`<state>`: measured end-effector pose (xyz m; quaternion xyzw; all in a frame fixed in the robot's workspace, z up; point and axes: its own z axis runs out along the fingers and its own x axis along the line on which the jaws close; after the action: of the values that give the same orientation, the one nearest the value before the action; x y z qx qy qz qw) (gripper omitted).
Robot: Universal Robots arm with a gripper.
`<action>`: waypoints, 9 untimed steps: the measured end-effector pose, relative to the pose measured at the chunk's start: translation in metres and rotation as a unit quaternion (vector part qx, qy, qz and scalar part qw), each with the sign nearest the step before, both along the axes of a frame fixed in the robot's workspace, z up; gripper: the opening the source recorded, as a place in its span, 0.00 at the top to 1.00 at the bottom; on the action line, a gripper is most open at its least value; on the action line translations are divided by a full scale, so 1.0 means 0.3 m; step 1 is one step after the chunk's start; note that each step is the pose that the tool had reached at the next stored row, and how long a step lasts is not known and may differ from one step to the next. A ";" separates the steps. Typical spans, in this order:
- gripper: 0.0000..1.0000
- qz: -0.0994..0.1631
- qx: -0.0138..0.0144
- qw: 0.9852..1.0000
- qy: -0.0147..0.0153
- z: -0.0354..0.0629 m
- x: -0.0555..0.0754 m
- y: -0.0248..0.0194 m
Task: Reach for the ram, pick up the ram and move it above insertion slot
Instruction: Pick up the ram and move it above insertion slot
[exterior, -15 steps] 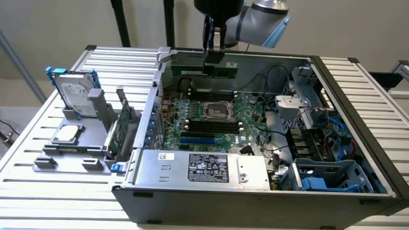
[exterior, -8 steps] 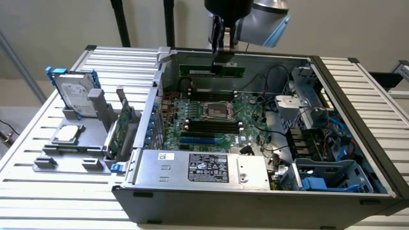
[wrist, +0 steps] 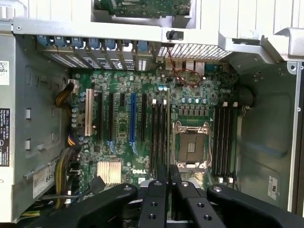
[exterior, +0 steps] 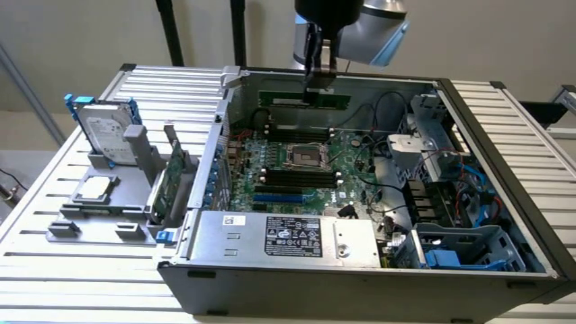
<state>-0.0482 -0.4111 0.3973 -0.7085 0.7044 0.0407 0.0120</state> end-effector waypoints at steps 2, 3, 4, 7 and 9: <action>0.87 -0.004 0.000 1.000 -0.001 -0.001 0.003 0.002; 0.87 -0.005 0.000 1.000 -0.001 -0.001 0.004 0.003; 0.87 -0.007 0.000 1.000 -0.002 -0.002 0.005 0.004; 0.87 -0.009 0.000 1.000 -0.006 -0.004 0.006 0.010; 0.87 -0.011 0.000 1.000 -0.010 -0.007 0.005 0.013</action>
<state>-0.0465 -0.4072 0.3952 -0.7010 0.7122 0.0333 0.0198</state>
